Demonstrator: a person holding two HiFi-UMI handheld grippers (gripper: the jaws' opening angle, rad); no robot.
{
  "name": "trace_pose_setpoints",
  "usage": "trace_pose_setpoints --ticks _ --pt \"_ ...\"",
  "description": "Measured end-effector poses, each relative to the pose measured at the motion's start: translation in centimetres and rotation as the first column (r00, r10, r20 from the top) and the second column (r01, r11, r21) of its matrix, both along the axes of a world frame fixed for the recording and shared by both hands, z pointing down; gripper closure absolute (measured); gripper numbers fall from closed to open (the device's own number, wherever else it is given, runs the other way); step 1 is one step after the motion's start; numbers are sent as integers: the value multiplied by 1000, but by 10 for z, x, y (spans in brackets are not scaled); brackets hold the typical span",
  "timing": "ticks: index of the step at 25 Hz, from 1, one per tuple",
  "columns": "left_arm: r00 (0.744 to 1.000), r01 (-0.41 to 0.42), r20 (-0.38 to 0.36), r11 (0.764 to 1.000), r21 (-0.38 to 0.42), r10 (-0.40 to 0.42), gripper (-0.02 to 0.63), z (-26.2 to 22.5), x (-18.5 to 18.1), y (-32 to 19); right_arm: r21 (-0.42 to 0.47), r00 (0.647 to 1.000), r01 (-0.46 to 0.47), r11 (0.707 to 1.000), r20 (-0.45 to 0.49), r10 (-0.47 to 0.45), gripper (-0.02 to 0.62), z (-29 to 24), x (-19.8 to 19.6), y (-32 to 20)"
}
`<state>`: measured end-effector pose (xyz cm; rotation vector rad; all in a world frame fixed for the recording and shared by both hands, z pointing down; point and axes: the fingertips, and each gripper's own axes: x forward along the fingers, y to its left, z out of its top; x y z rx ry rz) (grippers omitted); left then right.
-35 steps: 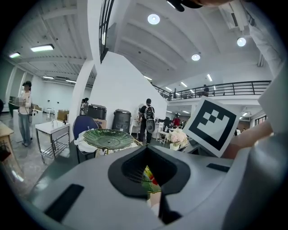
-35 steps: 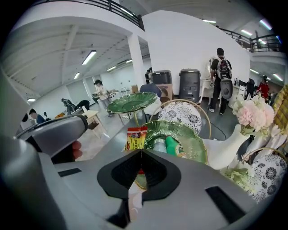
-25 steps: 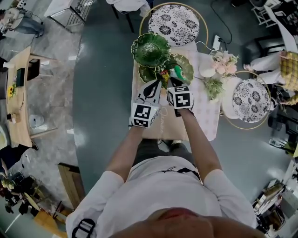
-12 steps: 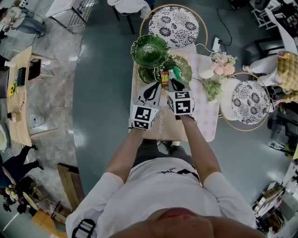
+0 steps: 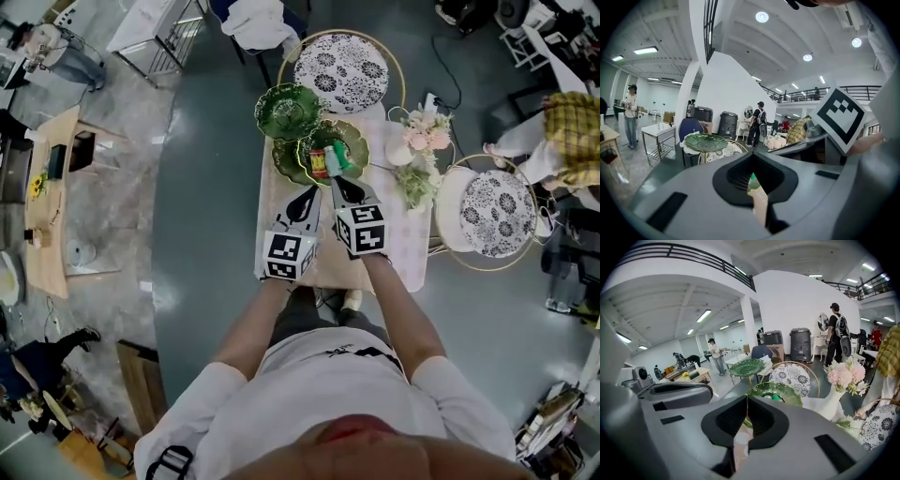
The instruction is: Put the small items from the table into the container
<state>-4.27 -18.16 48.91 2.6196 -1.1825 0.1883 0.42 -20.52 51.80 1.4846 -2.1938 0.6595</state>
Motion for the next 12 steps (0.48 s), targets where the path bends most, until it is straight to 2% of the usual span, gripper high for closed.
trace_pose_setpoints --ticks 8,12 --pt "997 51 -56 997 -65 -55 600 -44 8 63 56 990 61 997 124 -68 580 -56 0 57" --pt "995 69 -71 996 -59 -73 600 -70 14 92 78 982 98 992 154 -109 580 -80 4 88"
